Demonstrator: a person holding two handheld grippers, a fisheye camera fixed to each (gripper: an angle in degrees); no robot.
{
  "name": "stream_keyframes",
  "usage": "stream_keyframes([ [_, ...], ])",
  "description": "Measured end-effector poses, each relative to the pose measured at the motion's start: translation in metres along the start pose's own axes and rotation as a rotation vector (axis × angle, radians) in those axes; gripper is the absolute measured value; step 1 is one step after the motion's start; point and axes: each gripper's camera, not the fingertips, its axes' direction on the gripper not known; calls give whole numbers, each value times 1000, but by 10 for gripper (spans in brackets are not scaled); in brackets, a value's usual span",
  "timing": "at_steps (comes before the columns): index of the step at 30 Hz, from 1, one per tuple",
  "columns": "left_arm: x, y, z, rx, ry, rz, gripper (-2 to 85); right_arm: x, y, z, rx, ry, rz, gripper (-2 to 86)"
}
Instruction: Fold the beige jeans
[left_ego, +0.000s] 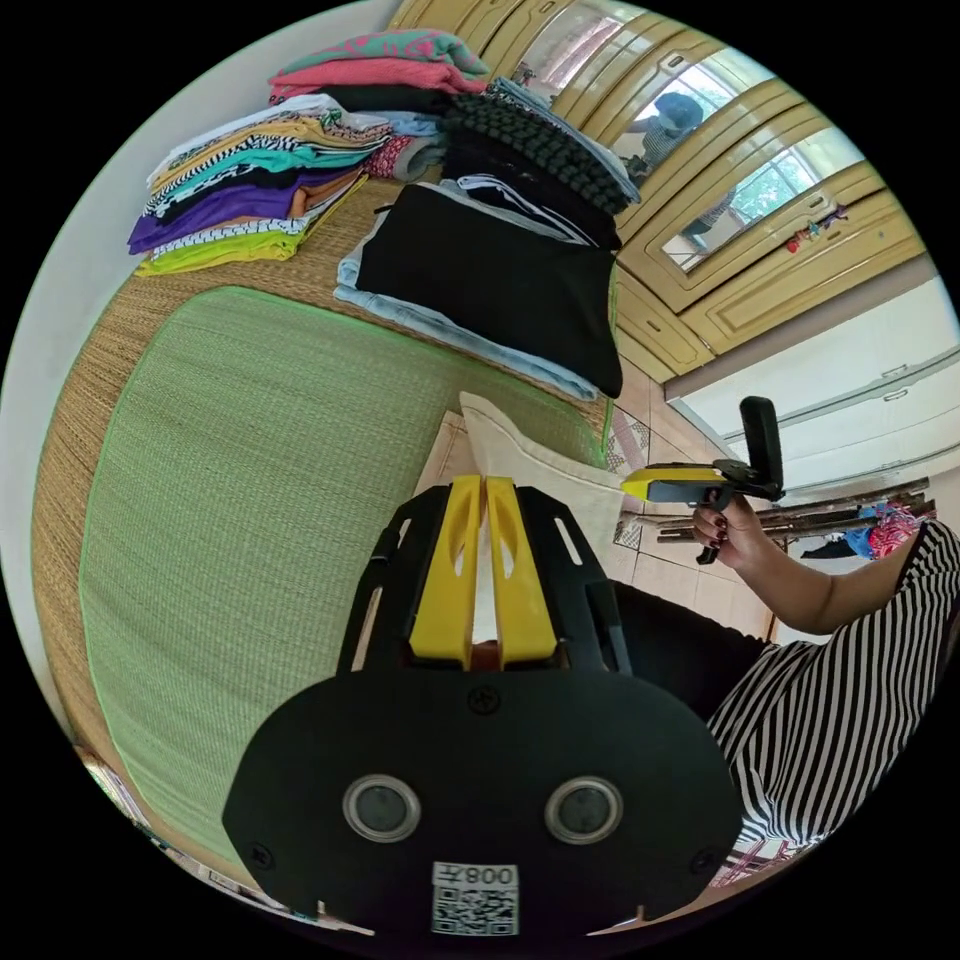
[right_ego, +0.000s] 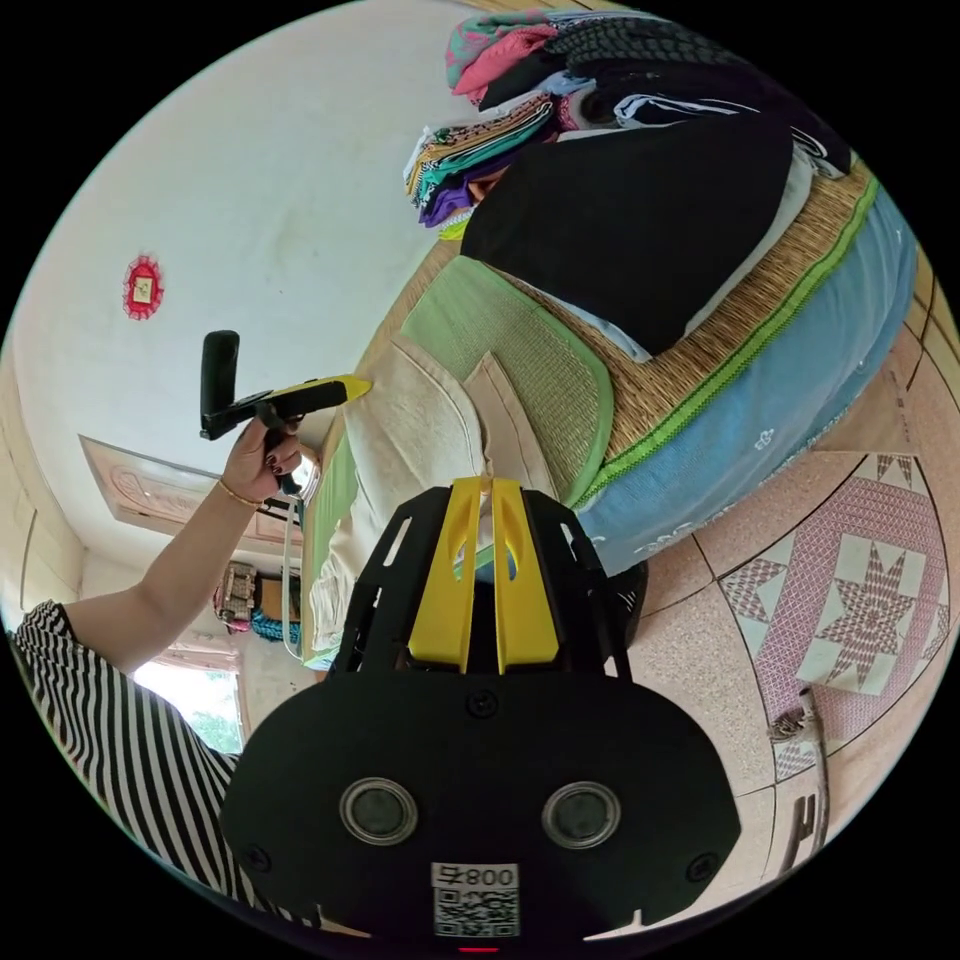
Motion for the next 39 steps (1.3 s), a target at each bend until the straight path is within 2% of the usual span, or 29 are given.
stream_keyframes([
  [11,-12,-34,36,-123,-50,24,6,17,11,12,-7,28,11,17],
  [22,-28,-24,46,-157,-71,-1,8,10,15,36,-16,31,18,18],
  [28,-36,-2,26,-124,-92,-22,11,-6,16,47,-18,21,10,18],
  [32,-39,26,-12,8,-172,-71,7,-27,16,54,-30,68,-21,14],
  [35,-36,56,-35,78,-129,-73,4,-39,17,58,-27,138,-15,7],
  [39,-30,96,-40,73,-81,-80,3,-63,14,63,-13,165,-71,2],
])
